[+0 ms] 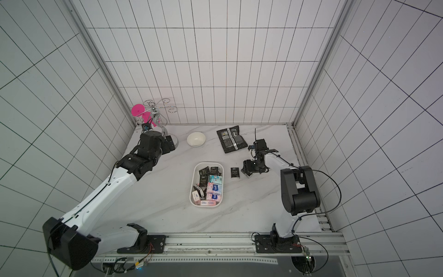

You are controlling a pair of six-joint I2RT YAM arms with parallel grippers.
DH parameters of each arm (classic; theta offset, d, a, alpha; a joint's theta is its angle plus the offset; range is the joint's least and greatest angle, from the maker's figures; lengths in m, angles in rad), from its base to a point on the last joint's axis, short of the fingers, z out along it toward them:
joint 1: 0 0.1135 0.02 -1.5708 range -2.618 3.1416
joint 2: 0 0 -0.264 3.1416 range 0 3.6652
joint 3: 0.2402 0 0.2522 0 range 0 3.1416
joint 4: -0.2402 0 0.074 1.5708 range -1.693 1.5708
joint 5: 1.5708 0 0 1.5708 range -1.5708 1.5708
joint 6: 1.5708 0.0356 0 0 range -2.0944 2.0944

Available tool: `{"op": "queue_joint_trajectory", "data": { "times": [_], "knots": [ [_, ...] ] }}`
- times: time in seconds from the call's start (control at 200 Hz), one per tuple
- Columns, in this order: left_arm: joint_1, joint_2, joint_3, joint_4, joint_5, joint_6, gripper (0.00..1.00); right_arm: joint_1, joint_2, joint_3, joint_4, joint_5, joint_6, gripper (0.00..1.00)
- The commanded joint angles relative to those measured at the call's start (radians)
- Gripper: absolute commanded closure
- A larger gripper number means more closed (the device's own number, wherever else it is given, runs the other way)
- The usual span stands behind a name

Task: Take the pocket tissues out of the storage box
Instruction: Place the pocket tissues at the center of the board.

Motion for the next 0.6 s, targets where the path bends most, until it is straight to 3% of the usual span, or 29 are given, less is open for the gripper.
{"op": "queue_joint_trajectory", "data": {
  "times": [0.0, 0.6],
  "knots": [
    [-0.004, -0.020, 0.004, -0.009, -0.002, 0.002, 0.01, 0.011, -0.017, -0.013, -0.012, -0.035, -0.006, 0.30],
    [-0.004, -0.009, -0.001, -0.004, 0.008, -0.006, 0.01, 0.068, -0.034, -0.072, -0.023, 0.052, 0.025, 0.31]
  ]
}}
